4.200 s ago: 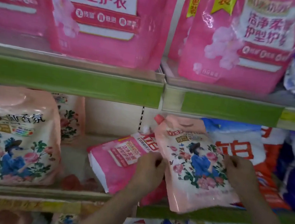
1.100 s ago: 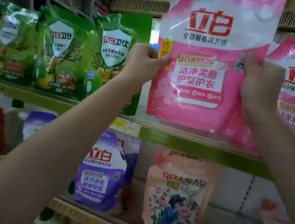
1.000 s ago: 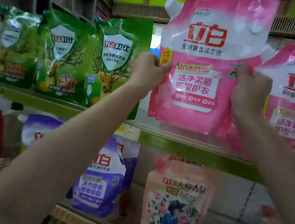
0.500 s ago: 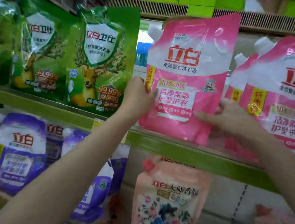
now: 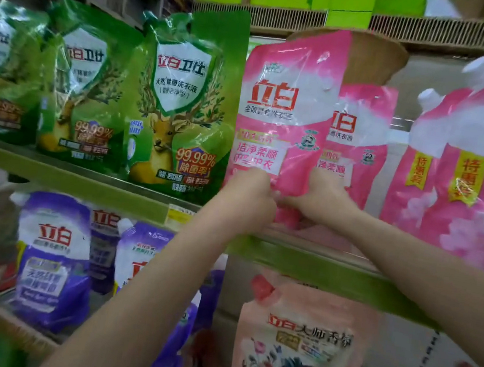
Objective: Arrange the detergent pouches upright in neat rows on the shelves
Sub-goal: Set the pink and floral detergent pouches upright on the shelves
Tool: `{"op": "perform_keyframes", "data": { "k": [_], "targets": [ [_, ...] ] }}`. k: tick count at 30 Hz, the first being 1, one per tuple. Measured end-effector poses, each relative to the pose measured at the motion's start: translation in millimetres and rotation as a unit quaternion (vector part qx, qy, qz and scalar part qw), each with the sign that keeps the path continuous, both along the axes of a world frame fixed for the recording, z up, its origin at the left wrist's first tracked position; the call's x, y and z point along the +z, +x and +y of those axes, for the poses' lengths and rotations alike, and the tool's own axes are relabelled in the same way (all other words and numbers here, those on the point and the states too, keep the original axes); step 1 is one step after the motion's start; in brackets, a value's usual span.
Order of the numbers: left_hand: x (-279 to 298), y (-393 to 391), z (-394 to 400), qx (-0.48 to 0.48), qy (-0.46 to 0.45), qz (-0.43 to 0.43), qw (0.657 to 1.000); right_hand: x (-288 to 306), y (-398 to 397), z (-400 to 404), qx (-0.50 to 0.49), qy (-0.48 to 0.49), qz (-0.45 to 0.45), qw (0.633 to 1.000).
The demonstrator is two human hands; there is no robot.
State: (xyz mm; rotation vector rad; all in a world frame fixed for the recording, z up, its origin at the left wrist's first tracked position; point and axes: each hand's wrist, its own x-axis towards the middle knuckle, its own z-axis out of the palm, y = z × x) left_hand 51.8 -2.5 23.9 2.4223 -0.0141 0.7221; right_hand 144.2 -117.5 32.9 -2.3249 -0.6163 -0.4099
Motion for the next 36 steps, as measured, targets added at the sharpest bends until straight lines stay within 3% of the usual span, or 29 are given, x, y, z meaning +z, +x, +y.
{"op": "perform_keyframes", "data": {
  "k": [9,13,20,25,28,31,36],
  "targets": [
    [-13.8,-24.6,27.0,-0.016,0.071,0.020,0.997,7.8,53.8,74.0,-0.042,-0.073,0.029,0.996],
    [-17.8,-36.3,42.7,-0.024,0.049,0.017,0.998,16.6,72.6,82.9,-0.045,-0.101,0.060,0.992],
    [-23.0,-25.3,35.5,-0.019,0.031,0.015,0.999,22.1,74.5,85.6,-0.061,-0.233,0.032,0.970],
    [-31.3,-16.6,15.5,-0.011,0.031,-0.073,0.997,35.4,35.5,62.9,-0.004,-0.238,0.000,0.971],
    [-42.1,-23.2,8.5,-0.013,0.010,-0.146,0.989,33.0,-0.9,31.7,0.029,-0.179,-0.010,0.983],
    [-58.5,-34.5,4.1,-0.042,-0.056,-0.185,0.980,14.6,-35.6,-7.6,0.092,-0.025,0.013,0.995],
    [-86.6,-46.4,-3.4,-0.077,-0.169,-0.196,0.963,-18.5,-76.0,-47.1,0.115,0.219,0.042,0.968]
  ]
}}
